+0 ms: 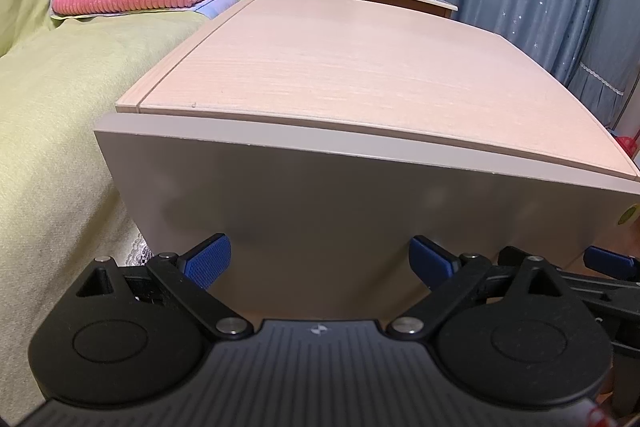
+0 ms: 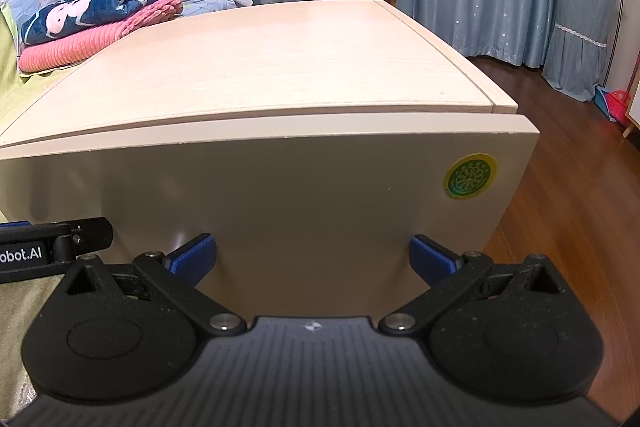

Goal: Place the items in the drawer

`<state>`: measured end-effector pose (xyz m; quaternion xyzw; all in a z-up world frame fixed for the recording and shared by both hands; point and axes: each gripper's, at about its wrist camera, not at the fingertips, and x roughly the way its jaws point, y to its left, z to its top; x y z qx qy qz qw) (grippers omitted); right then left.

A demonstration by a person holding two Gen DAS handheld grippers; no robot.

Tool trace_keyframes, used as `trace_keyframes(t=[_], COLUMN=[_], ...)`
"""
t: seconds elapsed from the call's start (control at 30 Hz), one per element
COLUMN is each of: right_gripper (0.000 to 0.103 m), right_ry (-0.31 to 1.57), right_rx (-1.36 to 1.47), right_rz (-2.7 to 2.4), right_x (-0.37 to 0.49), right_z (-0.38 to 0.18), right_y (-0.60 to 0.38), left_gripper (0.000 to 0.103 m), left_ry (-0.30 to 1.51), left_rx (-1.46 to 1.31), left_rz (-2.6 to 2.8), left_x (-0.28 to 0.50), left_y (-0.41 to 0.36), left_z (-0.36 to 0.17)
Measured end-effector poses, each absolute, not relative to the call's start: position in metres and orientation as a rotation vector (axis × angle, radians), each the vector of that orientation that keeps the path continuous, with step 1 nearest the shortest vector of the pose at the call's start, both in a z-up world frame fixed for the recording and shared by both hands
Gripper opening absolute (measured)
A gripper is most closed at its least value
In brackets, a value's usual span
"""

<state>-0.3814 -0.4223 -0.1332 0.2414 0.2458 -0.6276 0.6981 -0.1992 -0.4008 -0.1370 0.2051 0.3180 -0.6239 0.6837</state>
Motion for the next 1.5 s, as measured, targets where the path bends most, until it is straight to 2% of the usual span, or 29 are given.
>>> trace_keyframes(t=[0.93,1.5], right_gripper=[0.102,0.102], right_ry=[0.544,0.565], right_rx=[0.537,0.561], right_rz=[-1.401,-1.397], right_x=[-0.379,-0.378], right_z=[-0.133,-0.132], right_y=[-0.429,-0.432], left_gripper=[0.100,0.102], left_ry=[0.692,0.753], left_rx=[0.479,0.456], left_rz=[-1.414,-1.454], left_x=[-0.196,-0.183], left_y=[-0.409,-0.415], left_z=[-0.134,-0.131])
